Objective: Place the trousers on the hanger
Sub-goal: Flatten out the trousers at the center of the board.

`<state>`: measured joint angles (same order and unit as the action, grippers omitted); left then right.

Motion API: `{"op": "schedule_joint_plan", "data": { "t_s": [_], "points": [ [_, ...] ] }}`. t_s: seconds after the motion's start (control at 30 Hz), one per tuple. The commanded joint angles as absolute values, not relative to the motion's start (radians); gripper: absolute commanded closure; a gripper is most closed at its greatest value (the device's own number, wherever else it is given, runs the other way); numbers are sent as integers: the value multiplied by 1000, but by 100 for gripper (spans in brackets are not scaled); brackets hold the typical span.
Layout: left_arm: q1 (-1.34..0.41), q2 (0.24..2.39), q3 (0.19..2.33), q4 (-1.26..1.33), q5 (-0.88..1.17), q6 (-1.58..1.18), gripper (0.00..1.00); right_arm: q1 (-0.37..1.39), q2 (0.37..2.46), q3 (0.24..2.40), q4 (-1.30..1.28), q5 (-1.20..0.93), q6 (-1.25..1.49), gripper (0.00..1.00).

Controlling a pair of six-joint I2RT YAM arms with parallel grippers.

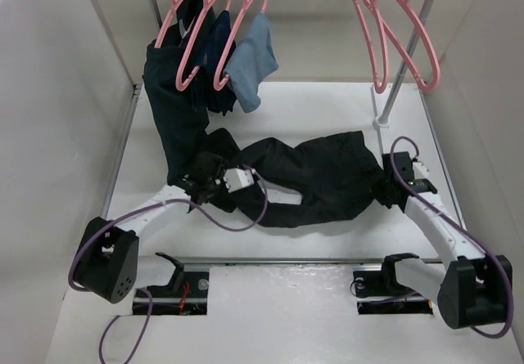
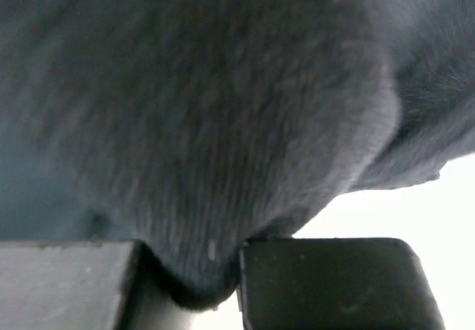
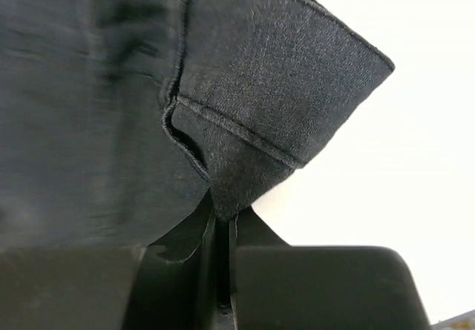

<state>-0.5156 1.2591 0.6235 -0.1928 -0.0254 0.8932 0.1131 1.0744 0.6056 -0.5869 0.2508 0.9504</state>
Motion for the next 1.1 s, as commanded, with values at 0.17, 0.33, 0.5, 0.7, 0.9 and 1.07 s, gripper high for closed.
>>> {"op": "schedule_joint_plan", "data": {
  "t_s": [0.17, 0.33, 0.5, 0.7, 0.9, 1.07],
  "points": [
    [-118, 1213, 1087, -340, 38, 940, 100, 12, 950, 991, -615, 495, 749, 100],
    [-154, 1159, 1204, -439, 77, 1044, 100, 12, 905, 1025, -623, 495, 719, 100],
    [-307, 1094, 1148, -685, 203, 1222, 81, 12, 873, 1002, -614, 523, 719, 100],
    [-431, 1103, 1003, -844, 227, 1044, 35, 12, 903, 1051, -635, 600, 701, 100],
    [-243, 1149, 870, -680, 52, 1041, 31, 12, 968, 1098, -615, 555, 680, 100],
    [-160, 1140, 661, -398, -106, 1115, 30, 12, 977, 1108, -592, 535, 660, 100]
  ]
}}
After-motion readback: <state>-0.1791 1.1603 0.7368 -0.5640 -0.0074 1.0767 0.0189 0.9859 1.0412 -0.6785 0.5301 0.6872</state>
